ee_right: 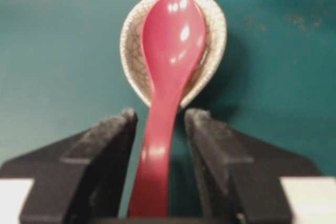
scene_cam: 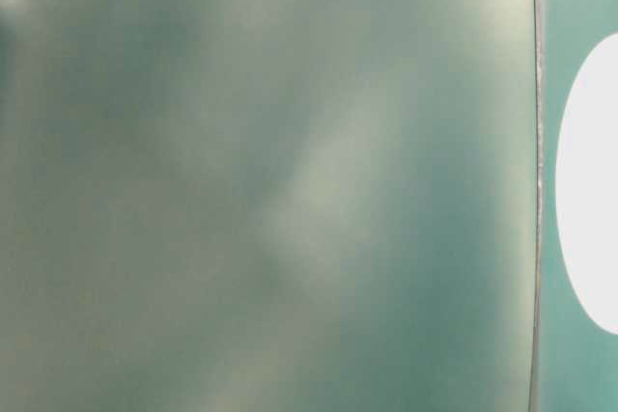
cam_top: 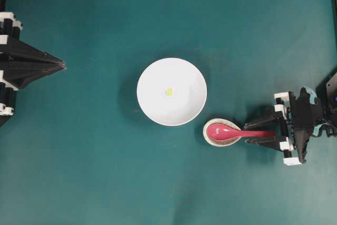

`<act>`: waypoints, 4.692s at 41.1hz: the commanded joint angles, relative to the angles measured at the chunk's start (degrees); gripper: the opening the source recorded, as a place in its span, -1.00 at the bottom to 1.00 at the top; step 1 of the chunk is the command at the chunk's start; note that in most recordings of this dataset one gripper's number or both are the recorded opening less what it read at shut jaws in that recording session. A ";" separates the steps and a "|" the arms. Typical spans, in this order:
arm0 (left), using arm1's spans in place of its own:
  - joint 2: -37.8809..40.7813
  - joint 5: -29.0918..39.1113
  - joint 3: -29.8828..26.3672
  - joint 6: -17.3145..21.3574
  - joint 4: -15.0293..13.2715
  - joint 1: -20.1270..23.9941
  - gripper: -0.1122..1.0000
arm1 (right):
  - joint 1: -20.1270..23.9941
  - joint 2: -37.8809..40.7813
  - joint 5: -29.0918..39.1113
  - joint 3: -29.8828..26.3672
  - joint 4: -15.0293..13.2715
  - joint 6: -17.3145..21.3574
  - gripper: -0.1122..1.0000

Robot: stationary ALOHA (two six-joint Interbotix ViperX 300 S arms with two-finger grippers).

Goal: Scoop the yellow hexagonal prism block from the bowl with a spoon using the right arm.

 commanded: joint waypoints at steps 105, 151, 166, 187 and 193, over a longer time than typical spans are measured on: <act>0.44 0.35 -1.41 0.00 0.18 0.00 -0.69 | -8.96 -18.46 13.89 -2.81 0.53 -16.70 -0.35; 0.44 1.49 -1.32 -0.09 0.18 0.00 -0.69 | -33.57 -34.89 77.96 -27.42 -1.05 -28.13 -0.35; 0.44 2.37 -1.32 0.00 0.18 0.00 -0.69 | -37.35 -30.67 90.70 -35.77 -1.05 -26.98 -0.35; 0.44 2.64 -1.32 0.00 0.09 0.00 -0.69 | -39.02 -17.93 104.33 -48.87 -3.60 -26.98 -0.35; 0.35 2.64 -1.32 0.00 0.18 0.00 -0.69 | -39.02 -14.94 106.44 -51.77 -4.22 -26.98 -0.35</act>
